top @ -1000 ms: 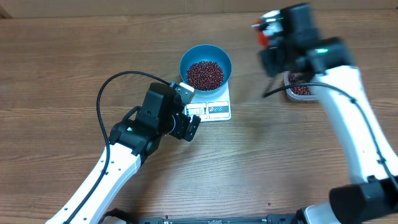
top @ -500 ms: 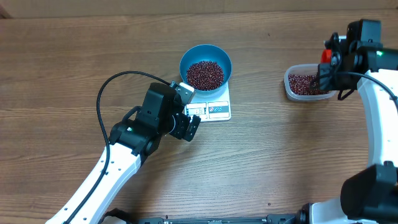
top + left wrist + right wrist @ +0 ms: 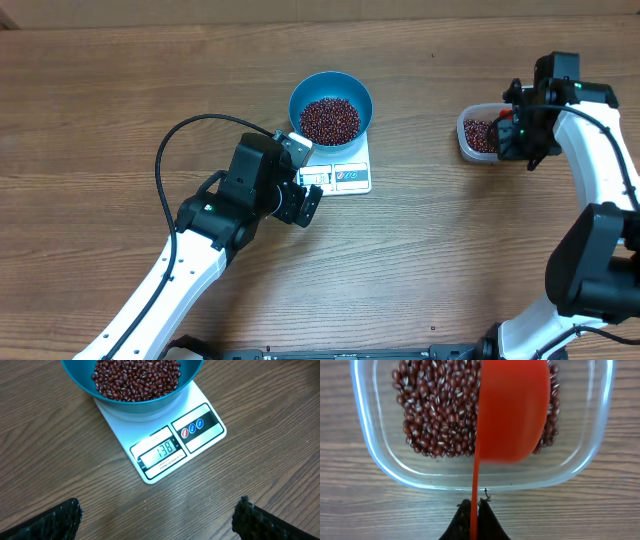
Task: Scoop item into bowl and weigh 150g on scale
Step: 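Dip the red scoop into the beans in the tub and fill it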
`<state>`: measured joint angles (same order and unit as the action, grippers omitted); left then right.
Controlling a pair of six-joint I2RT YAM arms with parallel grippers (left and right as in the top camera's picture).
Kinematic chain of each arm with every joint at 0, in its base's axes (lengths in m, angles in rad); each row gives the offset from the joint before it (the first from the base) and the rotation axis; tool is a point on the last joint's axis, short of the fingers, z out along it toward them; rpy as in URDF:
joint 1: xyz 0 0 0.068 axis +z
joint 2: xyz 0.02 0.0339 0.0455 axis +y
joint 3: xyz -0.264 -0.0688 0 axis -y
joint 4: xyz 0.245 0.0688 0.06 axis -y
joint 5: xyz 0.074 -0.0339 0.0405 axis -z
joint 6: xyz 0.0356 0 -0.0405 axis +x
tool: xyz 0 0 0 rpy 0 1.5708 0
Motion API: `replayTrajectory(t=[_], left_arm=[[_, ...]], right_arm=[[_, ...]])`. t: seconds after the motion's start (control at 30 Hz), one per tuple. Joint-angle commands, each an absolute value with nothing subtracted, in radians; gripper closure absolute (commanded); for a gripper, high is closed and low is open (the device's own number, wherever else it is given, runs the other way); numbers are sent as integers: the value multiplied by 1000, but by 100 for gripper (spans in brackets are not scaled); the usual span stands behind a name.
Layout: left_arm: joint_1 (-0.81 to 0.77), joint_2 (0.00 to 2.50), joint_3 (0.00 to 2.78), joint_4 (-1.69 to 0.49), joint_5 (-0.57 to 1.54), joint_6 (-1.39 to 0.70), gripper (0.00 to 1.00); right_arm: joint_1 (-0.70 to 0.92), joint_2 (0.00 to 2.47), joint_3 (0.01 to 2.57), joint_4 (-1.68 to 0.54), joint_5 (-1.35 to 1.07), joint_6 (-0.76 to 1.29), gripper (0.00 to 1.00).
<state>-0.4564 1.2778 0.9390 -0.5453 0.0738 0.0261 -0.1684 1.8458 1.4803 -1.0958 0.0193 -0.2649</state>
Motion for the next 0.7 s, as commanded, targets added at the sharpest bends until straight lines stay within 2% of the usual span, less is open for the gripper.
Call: replayTrajectory(t=[0.0, 0.67], left_arm=[[-452, 1283, 936, -543, 68, 30, 0], [-452, 1283, 936, -543, 68, 30, 0]], right_arm=[[-164, 1865, 1478, -1101, -28, -302, 96], [-150, 1876, 1381, -1012, -152, -376, 96]])
